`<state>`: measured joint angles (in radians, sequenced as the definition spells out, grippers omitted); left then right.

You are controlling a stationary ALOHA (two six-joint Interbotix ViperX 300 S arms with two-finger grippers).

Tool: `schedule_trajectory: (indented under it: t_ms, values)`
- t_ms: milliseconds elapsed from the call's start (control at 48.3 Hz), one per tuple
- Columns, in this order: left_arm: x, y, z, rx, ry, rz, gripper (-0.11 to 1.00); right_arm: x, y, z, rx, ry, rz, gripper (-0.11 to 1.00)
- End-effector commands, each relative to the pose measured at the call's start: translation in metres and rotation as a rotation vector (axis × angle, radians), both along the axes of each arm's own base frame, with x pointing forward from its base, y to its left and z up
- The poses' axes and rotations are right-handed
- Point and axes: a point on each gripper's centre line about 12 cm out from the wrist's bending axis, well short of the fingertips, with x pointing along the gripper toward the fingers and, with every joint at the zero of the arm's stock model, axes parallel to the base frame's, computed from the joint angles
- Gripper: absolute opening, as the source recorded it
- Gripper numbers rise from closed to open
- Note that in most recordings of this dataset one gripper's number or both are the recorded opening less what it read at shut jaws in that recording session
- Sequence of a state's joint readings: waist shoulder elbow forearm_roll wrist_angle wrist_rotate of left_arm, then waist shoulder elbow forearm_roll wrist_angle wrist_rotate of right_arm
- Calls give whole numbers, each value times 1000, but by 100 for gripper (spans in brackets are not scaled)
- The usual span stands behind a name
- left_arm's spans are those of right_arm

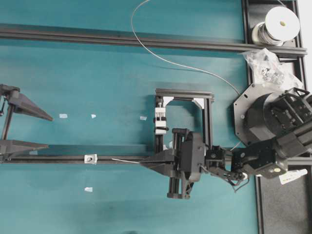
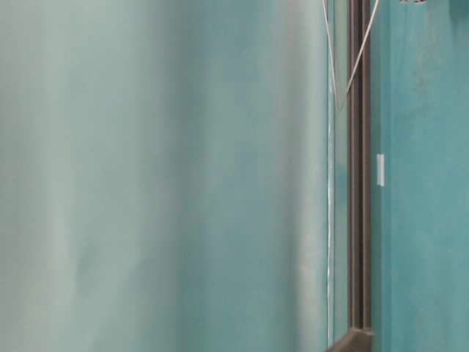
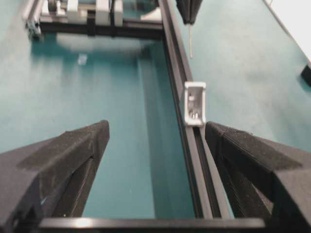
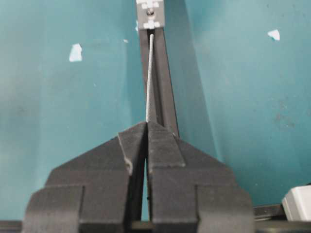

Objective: Insert the wire through the hole in the metal fitting.
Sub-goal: 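Align the wire tip with the hole in the white bracket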

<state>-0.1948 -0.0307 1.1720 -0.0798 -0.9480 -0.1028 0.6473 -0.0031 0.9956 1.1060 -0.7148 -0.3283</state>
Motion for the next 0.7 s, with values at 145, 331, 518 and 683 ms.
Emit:
schedule_trajectory:
  t_ms: [145,331,518,683]
  values:
    - [8,-13,0,-27,-16,-32,62,1,0,0,-25,-21,-4,-1]
    - [15,-17,-10,-23,11,-37,58,1,0,-7,-48,-8,4,-1]
    - [16,-23,-25,-15,55,-54,58,0,0,-10,-57,-2,6,-1]
    - [13,-24,-27,-14,55,-60,58,-1,-3,-10,-64,-5,1,-1]
